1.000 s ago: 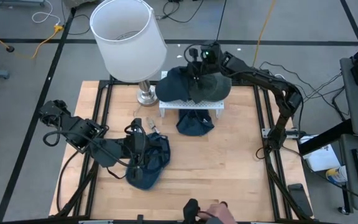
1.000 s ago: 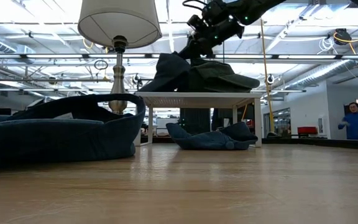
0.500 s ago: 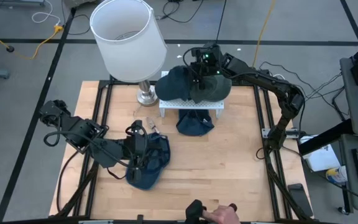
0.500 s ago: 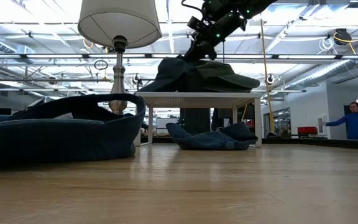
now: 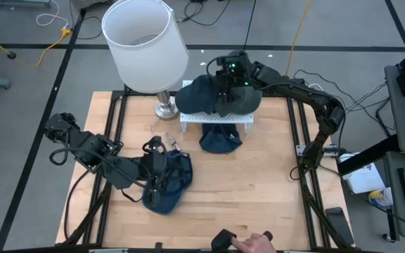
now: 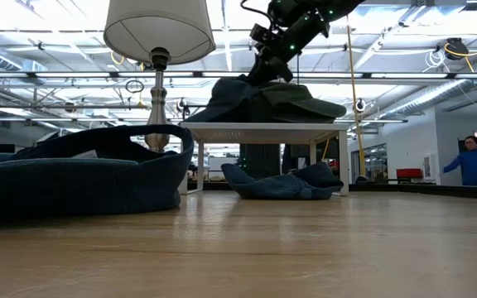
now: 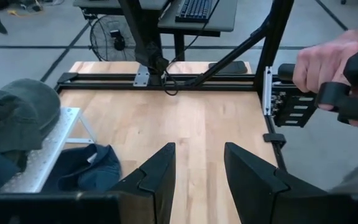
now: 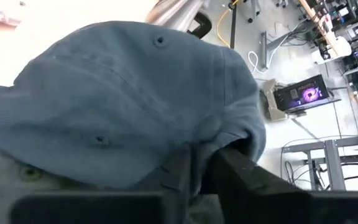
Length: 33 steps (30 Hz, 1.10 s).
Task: Pick & Place hat
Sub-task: Put the top right blue cap on the shelf
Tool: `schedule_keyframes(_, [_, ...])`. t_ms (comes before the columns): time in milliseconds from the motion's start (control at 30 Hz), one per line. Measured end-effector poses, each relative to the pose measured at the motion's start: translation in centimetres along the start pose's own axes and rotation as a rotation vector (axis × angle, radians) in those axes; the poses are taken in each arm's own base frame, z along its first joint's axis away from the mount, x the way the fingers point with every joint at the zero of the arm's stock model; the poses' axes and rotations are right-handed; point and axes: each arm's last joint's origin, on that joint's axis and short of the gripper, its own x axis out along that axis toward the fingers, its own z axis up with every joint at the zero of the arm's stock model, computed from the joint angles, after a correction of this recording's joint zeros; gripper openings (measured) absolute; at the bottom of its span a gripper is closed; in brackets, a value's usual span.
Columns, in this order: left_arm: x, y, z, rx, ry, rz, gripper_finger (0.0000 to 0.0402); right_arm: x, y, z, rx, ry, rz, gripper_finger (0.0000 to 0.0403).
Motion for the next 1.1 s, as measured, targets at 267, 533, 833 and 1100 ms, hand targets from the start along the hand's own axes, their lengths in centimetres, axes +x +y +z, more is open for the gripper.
schedule_keyframes(267, [0.0,-0.1,0.0,-0.027,0.013,-0.039,0.0141,-2.6,-0.5,1.2,0.02,-0.001,-0.07,0.0161])
schedule_keyframes(533, [0.0,-0.1,0.0,-0.026,0.011,-0.035,0.0141,-4.5,-2.4,2.4,0.181,-0.201,-0.191,0.018])
schedule_keyframes(833, [0.0,-0.1,0.0,-0.027,0.01,-0.033,0.0141,0.0,-2.7,0.9,0.351,-0.299,-0.126,0.0168])
schedule_keyframes(1100, [0.0,-0.1,0.0,-0.069,0.009,-0.034,0.0141,1.6,-1.1,-1.3,0.453,-0.08,-0.01,0.0167])
